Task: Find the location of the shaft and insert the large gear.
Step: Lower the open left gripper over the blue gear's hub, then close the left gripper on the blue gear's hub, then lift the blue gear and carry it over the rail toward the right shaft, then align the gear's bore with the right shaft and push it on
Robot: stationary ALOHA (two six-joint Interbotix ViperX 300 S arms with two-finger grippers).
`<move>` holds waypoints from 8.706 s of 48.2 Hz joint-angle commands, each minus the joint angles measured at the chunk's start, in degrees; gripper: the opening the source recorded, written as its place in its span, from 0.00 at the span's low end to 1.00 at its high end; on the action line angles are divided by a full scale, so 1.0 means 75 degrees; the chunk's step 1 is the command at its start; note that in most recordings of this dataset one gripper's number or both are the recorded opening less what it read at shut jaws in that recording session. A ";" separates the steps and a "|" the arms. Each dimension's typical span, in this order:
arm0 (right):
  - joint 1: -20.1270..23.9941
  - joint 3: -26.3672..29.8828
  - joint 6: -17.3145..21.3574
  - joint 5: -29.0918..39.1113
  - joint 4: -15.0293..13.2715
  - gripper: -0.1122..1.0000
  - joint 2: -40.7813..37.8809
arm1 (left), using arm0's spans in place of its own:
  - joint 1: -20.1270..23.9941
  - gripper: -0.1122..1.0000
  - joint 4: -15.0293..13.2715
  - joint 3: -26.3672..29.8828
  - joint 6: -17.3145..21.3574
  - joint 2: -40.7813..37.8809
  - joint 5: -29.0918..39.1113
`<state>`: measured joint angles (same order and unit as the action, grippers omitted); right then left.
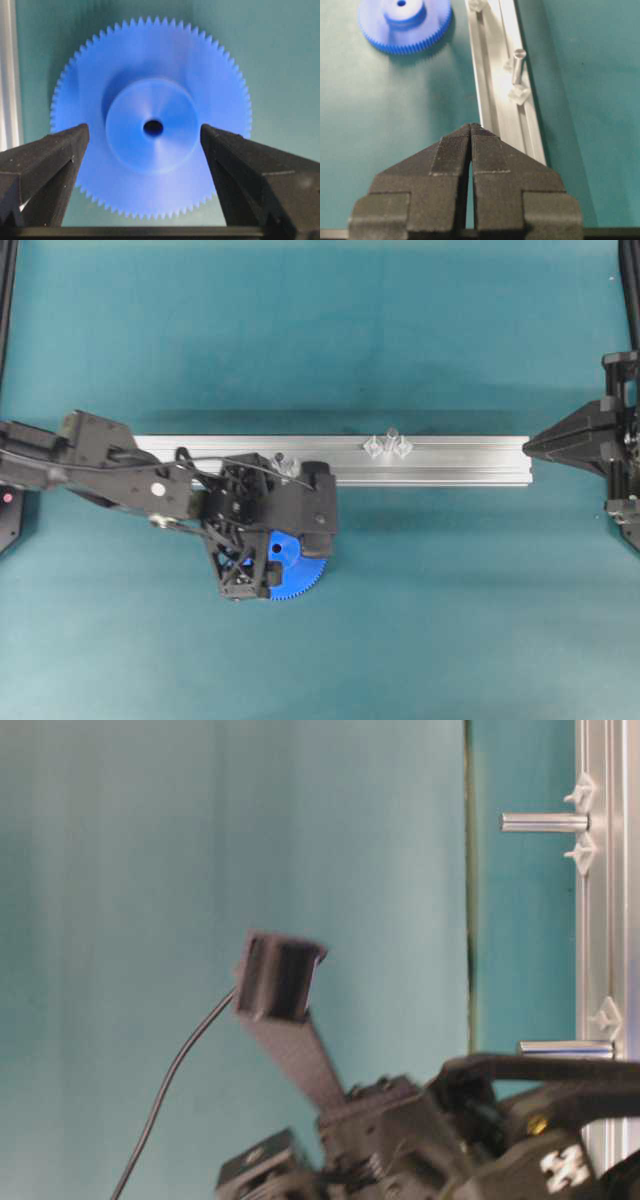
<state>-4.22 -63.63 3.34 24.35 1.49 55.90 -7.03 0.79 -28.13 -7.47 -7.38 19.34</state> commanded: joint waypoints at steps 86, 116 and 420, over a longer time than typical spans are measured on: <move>-0.0012 -0.0094 0.0059 0.0129 -0.0012 0.12 0.0340 | -0.0223 0.94 0.0012 0.0176 -0.0434 -0.0410 0.0141; -0.0023 -0.0105 0.0059 0.0129 0.0000 0.12 0.0340 | -0.0223 0.91 0.0023 0.0176 -0.0809 -0.0469 0.0164; -0.0152 -0.0457 0.0328 0.0176 -0.0082 0.12 0.1348 | 0.2109 0.88 0.0070 0.4125 0.2520 -0.1488 0.0914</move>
<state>-5.19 -67.59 5.36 26.10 0.97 66.36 8.53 1.14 1.32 11.60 -19.69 26.37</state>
